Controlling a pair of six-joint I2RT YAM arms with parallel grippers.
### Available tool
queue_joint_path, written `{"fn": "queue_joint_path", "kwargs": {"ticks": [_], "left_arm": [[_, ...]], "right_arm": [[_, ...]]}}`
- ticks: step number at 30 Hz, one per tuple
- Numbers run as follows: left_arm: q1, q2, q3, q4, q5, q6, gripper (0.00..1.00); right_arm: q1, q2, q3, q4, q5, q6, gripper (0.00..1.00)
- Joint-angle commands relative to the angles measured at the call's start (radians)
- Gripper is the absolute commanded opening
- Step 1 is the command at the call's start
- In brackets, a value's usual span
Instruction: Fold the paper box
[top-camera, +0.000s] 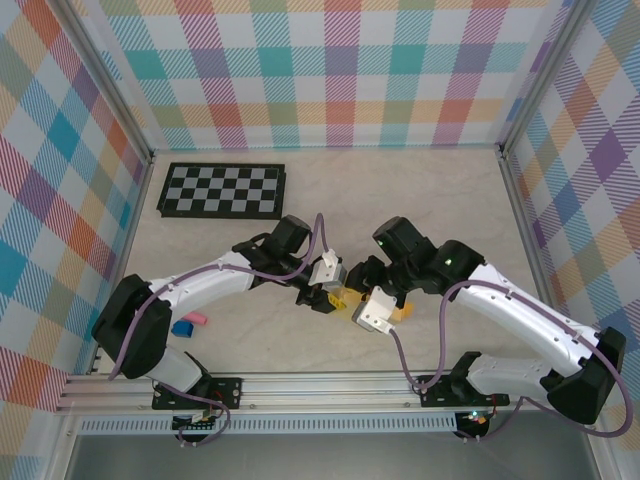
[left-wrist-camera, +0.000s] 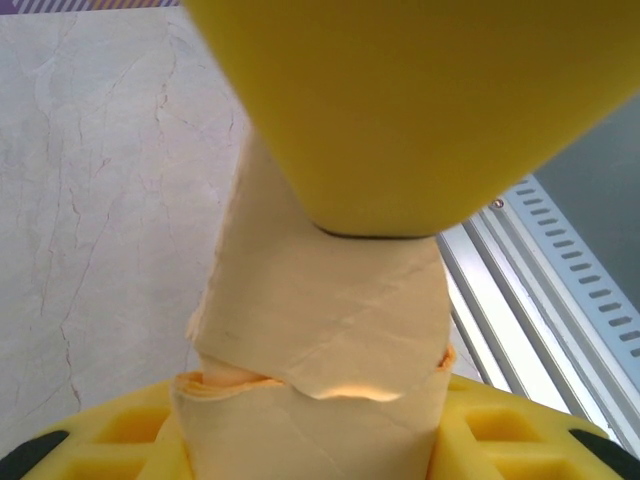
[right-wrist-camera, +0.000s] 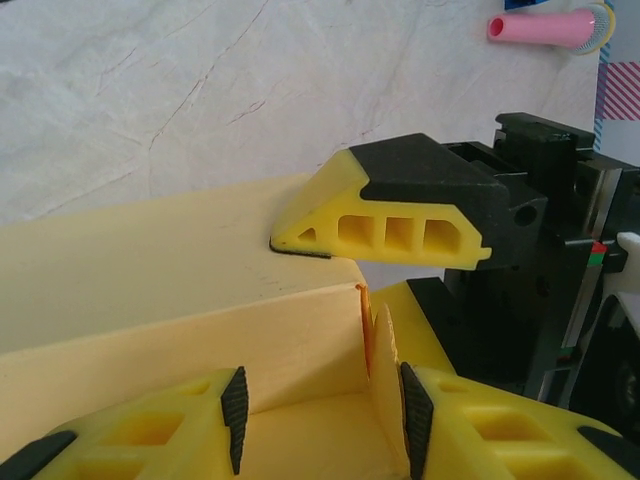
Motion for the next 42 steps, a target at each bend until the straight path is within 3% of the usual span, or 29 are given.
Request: {"fn": "queue_joint_path", "kwargs": {"ticks": [1, 5, 13, 15, 25, 32, 37, 42], "left_arm": [[-0.003, 0.007, 0.034, -0.036, 0.02, 0.033, 0.42], [-0.006, 0.015, 0.038, -0.033, 0.023, 0.037, 0.42], [-0.008, 0.012, 0.035, -0.019, 0.015, 0.016, 0.41], [-0.007, 0.008, 0.03, 0.023, 0.017, -0.008, 0.41], [-0.008, 0.002, -0.003, 0.148, 0.029, -0.118, 0.42], [-0.008, -0.001, -0.022, 0.175, -0.004, -0.128, 0.42], [-0.006, 0.003, -0.034, 0.2, -0.02, -0.135, 0.41], [-0.007, 0.006, -0.042, 0.23, -0.039, -0.15, 0.41]], "right_arm": [[0.008, -0.017, 0.006, -0.078, 0.031, -0.066, 0.44], [0.008, -0.017, 0.008, -0.093, 0.045, -0.081, 0.38], [0.018, -0.023, -0.036, -0.028, 0.043, -0.063, 0.39], [0.029, -0.026, -0.055, 0.015, 0.042, -0.058, 0.44], [0.101, -0.03, -0.09, 0.094, 0.078, -0.01, 0.44], [0.12, -0.071, -0.07, 0.04, 0.09, 0.068, 0.52], [0.119, -0.144, -0.044, -0.014, 0.063, 0.195, 0.55], [0.116, -0.229, -0.03, 0.041, 0.015, 0.497, 0.56]]}}
